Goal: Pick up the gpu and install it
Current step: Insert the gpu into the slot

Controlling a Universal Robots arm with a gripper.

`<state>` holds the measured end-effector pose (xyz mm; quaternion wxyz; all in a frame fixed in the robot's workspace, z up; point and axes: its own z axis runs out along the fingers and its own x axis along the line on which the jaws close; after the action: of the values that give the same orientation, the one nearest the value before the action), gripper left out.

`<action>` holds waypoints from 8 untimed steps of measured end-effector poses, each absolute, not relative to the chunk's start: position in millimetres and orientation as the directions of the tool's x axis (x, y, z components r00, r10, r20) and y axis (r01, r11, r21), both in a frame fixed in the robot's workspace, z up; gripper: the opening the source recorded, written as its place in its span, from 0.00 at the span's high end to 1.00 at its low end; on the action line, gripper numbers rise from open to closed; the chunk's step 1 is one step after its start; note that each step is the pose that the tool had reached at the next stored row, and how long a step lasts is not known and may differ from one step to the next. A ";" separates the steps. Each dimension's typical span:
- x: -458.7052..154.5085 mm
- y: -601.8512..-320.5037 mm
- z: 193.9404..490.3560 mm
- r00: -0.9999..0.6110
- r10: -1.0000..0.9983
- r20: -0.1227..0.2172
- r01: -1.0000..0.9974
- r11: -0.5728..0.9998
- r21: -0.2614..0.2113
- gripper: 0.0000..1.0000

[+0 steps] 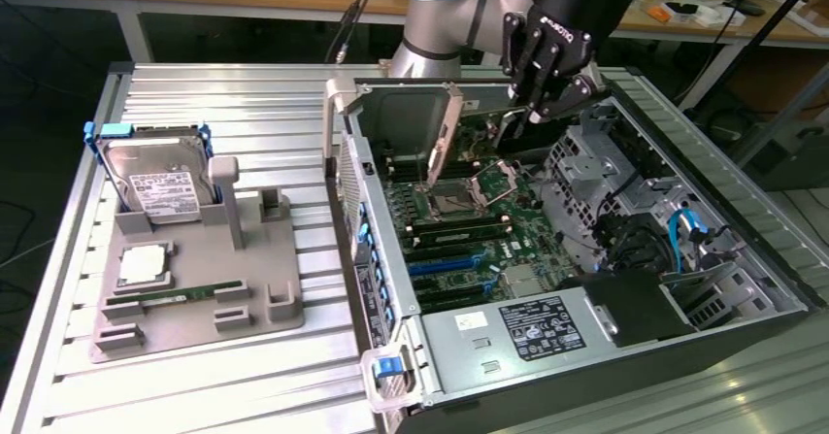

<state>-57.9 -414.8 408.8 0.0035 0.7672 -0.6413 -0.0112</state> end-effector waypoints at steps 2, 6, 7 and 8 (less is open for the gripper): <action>-57.9 -414.8 408.7 0.177 -0.984 -0.013 -0.984 -0.177 0.020 0.73; -58.0 -414.8 407.7 0.086 -0.996 -0.013 -0.996 -0.086 0.020 0.73; -58.0 -415.8 407.2 0.079 -0.997 -0.013 -0.997 -0.079 0.020 0.73; -57.9 -418.8 406.3 0.079 -0.997 -0.013 -0.997 -0.079 0.020 0.73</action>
<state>-57.9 -418.8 406.3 0.0028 0.7344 -0.6786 -0.0115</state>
